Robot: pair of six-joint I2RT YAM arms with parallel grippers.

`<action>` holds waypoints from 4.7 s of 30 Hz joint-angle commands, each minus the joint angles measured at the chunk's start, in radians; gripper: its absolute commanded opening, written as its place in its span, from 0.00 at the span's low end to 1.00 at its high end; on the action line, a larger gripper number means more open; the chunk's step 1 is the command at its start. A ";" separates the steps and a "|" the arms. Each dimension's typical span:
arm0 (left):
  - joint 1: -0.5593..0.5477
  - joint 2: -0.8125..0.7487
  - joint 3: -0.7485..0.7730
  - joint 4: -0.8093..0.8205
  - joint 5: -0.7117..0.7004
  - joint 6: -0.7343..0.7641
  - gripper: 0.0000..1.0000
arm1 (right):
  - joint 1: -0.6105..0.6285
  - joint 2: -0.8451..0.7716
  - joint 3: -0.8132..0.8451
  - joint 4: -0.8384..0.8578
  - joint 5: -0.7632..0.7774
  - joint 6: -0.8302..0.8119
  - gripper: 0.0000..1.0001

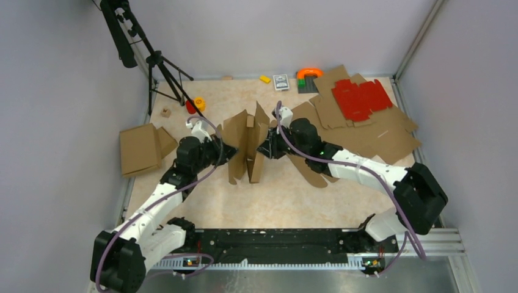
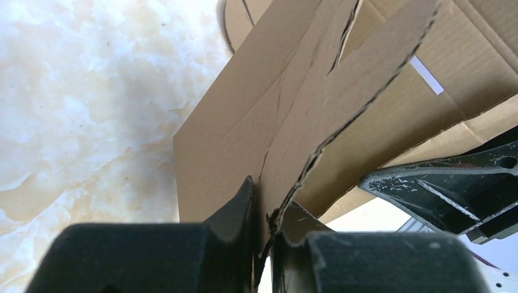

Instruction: Fold the paper box

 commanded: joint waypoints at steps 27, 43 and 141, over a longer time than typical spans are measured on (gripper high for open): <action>-0.079 -0.052 -0.241 0.384 -0.016 0.212 0.10 | 0.165 0.138 -0.293 0.473 0.291 -0.475 0.11; -0.089 0.011 -0.113 0.097 -0.141 0.238 0.44 | 0.164 0.103 -0.339 0.413 0.328 -0.448 0.18; -0.290 0.100 0.119 -0.212 -0.180 0.595 0.00 | 0.025 -0.111 -0.430 0.482 0.435 -0.182 0.09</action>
